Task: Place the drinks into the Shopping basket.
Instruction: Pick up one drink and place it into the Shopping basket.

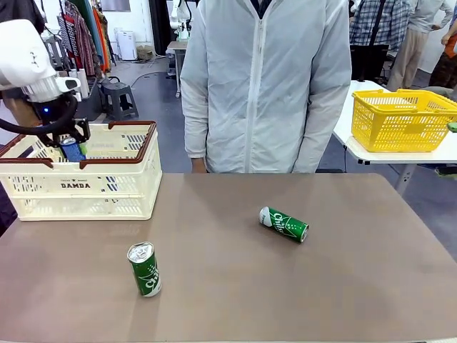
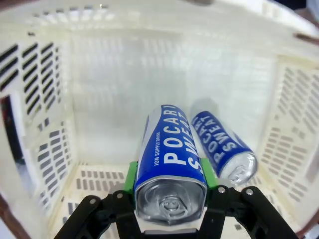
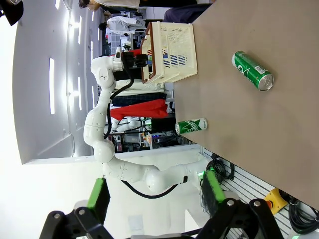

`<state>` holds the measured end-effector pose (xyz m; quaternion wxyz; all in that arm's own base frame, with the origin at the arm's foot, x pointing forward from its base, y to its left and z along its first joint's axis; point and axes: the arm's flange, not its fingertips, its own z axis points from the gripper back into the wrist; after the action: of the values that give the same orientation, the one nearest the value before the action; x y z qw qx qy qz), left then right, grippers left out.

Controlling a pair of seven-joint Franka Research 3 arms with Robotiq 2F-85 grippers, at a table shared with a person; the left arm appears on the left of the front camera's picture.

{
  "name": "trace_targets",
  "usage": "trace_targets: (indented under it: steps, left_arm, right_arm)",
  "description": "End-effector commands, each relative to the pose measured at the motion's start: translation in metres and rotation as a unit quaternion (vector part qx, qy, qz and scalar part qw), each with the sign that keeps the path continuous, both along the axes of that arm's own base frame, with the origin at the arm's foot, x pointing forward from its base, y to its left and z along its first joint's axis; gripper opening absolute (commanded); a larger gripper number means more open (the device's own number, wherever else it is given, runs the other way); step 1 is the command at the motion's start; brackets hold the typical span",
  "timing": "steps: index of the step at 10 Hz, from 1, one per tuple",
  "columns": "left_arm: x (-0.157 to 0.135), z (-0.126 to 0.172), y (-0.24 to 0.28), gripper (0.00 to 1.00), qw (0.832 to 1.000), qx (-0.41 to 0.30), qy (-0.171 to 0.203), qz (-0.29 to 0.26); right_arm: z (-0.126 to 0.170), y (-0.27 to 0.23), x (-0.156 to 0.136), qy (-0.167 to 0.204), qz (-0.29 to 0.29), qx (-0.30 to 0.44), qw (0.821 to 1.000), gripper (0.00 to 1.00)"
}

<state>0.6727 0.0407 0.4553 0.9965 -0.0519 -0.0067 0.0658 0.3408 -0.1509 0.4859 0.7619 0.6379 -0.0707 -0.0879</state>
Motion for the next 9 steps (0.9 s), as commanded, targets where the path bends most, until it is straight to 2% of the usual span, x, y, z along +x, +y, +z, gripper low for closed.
trace_targets:
  steps: [1,3,4,5,6,9]
  left_arm:
    - [-0.007,-0.005,0.000,0.00,1.000,0.012,0.009,0.008]
    - [-0.006,-0.018,-0.004,0.00,1.000,0.017,0.024,0.007]
    - [-0.008,-0.021,-0.002,0.41,0.999,0.017,0.027,0.010]
    - [-0.009,-0.022,-0.001,0.97,0.999,0.018,0.029,0.012]
    - [-0.011,-0.020,0.001,1.00,0.999,0.021,0.024,0.015]
    - [-0.015,-0.005,0.004,1.00,1.000,0.013,0.005,0.010]
  right_arm:
    - [0.004,0.000,-0.001,0.009,0.003,-0.001,1.000,1.00]
    - [0.004,0.000,-0.001,0.009,0.003,-0.001,1.000,1.00]
    - [0.004,0.000,-0.001,0.009,0.003,-0.001,1.000,1.00]
    - [0.004,0.000,-0.001,0.009,0.003,-0.001,1.000,1.00]
    - [0.004,0.000,-0.001,0.009,0.003,-0.001,1.000,1.00]
    - [0.004,0.000,-0.001,0.009,0.003,-0.001,1.000,1.00]
